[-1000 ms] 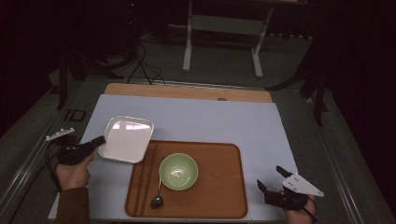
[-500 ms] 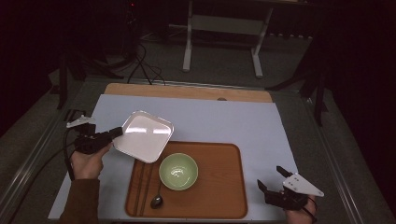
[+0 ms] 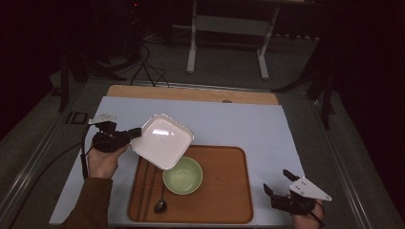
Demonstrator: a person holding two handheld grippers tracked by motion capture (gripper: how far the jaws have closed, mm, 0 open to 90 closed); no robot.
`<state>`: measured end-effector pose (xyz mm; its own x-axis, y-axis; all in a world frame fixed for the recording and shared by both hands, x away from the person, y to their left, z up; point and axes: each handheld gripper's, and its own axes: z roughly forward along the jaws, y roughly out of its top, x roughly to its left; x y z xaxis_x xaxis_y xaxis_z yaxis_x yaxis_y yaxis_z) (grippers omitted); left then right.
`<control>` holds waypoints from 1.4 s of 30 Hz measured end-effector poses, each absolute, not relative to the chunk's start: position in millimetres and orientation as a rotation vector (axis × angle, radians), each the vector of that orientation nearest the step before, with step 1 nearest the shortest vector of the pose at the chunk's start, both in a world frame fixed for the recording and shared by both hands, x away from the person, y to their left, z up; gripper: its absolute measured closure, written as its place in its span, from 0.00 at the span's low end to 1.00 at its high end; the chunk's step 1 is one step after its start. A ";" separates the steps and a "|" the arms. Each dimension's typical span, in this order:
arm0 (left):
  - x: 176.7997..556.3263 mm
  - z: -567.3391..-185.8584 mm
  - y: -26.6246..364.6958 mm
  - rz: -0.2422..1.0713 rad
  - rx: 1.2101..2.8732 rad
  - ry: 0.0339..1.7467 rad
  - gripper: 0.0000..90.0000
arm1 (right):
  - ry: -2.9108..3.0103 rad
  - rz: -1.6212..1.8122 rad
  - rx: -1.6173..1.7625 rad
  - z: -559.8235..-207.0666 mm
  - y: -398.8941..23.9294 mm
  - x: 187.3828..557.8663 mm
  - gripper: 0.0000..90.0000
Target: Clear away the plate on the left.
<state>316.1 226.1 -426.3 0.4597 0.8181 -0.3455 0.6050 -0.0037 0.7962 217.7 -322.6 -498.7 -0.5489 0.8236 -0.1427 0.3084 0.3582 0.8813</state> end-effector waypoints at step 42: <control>326.5 -416.0 123.5 0.187 2.067 0.912 0.99 | 2.035 1.144 0.976 -498.3 -323.4 217.8 0.15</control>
<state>326.5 123.5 -416.0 0.7231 0.6654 -0.1855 0.5388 -0.3753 0.7542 217.8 -323.4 -498.3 -0.5485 0.8236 -0.1445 0.3044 0.3577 0.8828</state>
